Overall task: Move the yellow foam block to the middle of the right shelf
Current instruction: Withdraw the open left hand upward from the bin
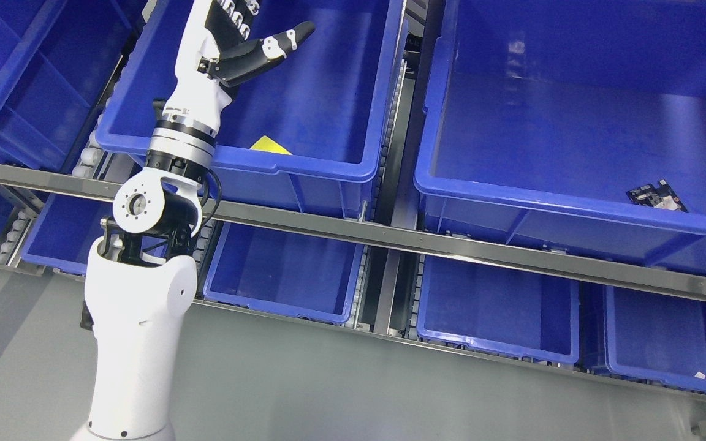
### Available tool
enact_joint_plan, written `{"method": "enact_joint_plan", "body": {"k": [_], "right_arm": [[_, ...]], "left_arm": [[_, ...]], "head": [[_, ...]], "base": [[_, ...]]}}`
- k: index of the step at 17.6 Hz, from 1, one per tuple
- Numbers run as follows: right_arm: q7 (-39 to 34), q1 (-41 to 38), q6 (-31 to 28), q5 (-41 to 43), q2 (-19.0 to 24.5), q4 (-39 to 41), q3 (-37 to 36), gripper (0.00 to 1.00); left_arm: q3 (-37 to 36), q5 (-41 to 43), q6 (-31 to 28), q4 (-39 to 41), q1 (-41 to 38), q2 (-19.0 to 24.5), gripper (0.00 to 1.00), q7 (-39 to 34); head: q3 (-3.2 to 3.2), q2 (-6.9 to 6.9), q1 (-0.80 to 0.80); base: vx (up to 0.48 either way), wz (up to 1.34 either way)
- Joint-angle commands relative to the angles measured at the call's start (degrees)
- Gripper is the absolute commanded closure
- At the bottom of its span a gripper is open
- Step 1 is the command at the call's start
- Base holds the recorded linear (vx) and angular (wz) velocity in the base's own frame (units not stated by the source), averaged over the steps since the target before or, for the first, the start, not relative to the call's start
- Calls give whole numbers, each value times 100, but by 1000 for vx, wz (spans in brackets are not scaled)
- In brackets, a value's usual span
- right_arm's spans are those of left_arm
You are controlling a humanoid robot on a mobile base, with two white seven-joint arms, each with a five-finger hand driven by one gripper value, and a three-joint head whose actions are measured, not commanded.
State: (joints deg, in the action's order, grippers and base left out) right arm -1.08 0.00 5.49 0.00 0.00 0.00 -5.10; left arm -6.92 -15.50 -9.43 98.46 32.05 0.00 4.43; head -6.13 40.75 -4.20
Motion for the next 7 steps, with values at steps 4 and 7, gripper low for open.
{"method": "enact_joint_plan", "body": {"k": [4, 7], "right_arm": [[2, 9, 4, 0, -100, 100, 0, 0], [2, 18, 4, 0, -100, 100, 0, 0]], "left_arm": [[270, -5, 29, 16, -76, 100, 0, 32], [296, -5, 29, 7, -76, 100, 0, 41]], "head": [[0, 0, 0], [0, 0, 0]], "base": [[-8, -13], [-4, -42]]}}
